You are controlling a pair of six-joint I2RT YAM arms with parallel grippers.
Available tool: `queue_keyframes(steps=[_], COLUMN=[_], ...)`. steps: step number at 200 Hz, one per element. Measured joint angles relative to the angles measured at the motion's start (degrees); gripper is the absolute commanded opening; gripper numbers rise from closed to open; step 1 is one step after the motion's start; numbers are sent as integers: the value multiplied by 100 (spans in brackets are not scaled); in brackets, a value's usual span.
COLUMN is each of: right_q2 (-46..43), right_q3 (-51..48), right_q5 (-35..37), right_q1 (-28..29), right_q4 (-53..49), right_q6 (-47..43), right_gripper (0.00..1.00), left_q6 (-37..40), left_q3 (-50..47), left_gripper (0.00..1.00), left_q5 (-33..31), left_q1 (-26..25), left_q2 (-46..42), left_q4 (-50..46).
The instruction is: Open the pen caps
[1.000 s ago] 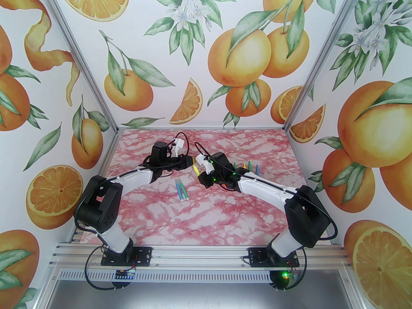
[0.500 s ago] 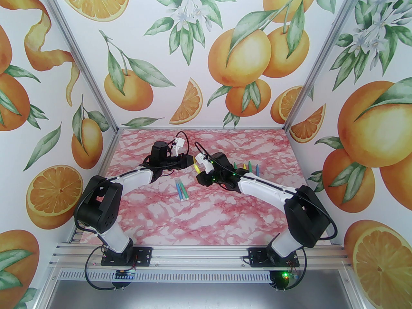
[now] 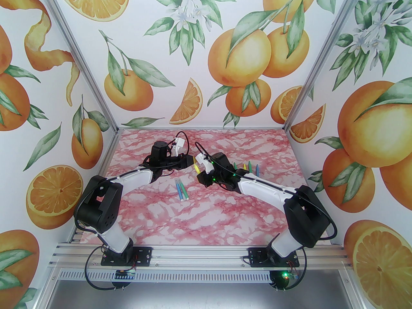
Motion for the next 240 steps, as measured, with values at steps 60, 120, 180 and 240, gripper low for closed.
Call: queue_keyframes(steps=[60,120,180,240], right_q2=[-129,-382,-461,-470], right_q3=[-280,-935,-1014,-977], right_q5=[-175,-586,-407,337], right_q1=[-15,31,24,-343], right_q4=[98,-214,-363,-337], right_q6=[-144,-341,-393,-111], right_gripper=[0,0,0,0], left_q6=[-28,-221,166,1679], left_q3=[0,52,354,739], left_gripper=[0,0,0,0], left_q5=[-92,-721,-1342,-2765], left_q1=[-24,225,299,304], left_q2=[-13,-59,-164,-935], left_q4=[-345,-404,-1025,-3143])
